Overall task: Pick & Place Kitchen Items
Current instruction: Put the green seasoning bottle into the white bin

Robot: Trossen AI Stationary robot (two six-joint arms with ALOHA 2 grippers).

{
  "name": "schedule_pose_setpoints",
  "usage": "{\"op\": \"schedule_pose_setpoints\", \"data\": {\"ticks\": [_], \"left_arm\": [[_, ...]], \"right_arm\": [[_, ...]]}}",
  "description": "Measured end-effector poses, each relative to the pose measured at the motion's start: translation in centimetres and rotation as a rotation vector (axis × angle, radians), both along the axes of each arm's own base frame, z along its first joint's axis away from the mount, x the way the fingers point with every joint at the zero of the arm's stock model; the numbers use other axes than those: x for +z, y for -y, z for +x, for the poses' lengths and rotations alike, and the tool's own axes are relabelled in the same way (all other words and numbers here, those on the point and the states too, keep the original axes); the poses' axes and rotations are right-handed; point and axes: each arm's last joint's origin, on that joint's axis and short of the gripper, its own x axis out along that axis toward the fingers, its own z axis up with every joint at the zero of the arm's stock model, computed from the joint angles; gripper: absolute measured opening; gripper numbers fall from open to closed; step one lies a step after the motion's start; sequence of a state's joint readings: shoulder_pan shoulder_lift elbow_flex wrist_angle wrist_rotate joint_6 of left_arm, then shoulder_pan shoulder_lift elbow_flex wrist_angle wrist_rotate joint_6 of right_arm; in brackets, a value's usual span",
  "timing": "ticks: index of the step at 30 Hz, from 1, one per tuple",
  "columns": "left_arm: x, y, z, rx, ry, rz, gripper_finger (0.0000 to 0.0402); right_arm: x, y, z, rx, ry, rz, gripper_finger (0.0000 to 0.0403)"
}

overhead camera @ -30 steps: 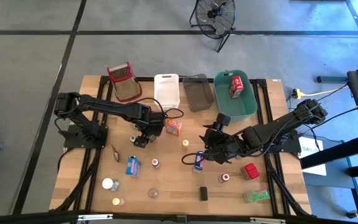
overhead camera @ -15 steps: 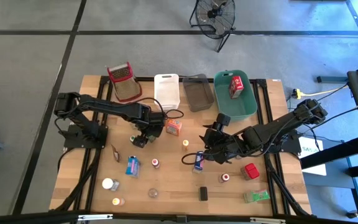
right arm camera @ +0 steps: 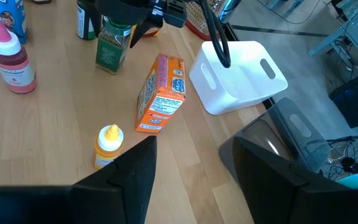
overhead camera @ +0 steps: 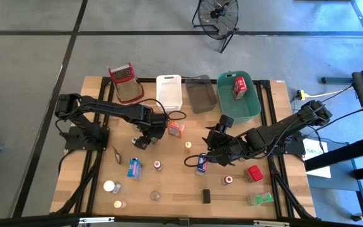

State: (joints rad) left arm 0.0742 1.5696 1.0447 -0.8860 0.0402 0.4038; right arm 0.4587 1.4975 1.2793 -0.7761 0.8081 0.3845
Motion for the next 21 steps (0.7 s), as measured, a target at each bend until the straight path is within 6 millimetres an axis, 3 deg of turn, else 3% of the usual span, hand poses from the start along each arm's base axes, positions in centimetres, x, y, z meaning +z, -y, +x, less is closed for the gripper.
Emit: {"op": "schedule_pose_setpoints", "data": {"ticks": [6,11,15,21], "left_arm": [[0.0,-0.1,0.0,0.049,-0.003,0.027,0.02],[0.4,-0.1,-0.2,0.063,-0.038,0.008,0.02],[2.2,-0.1,0.1,0.082,-0.053,0.026,0.0202],[6.8,-0.4,0.9,0.075,-0.017,0.074,0.0202]], "right_arm": [[0.0,0.0,0.0,0.0,0.0,0.0,0.0211],[0.0,0.0,0.0,0.002,0.002,-0.003,0.0211],[0.0,0.0,0.1,0.005,0.003,-0.006,0.0211],[0.2,-0.1,0.2,0.019,0.014,-0.011,0.0211]]}}
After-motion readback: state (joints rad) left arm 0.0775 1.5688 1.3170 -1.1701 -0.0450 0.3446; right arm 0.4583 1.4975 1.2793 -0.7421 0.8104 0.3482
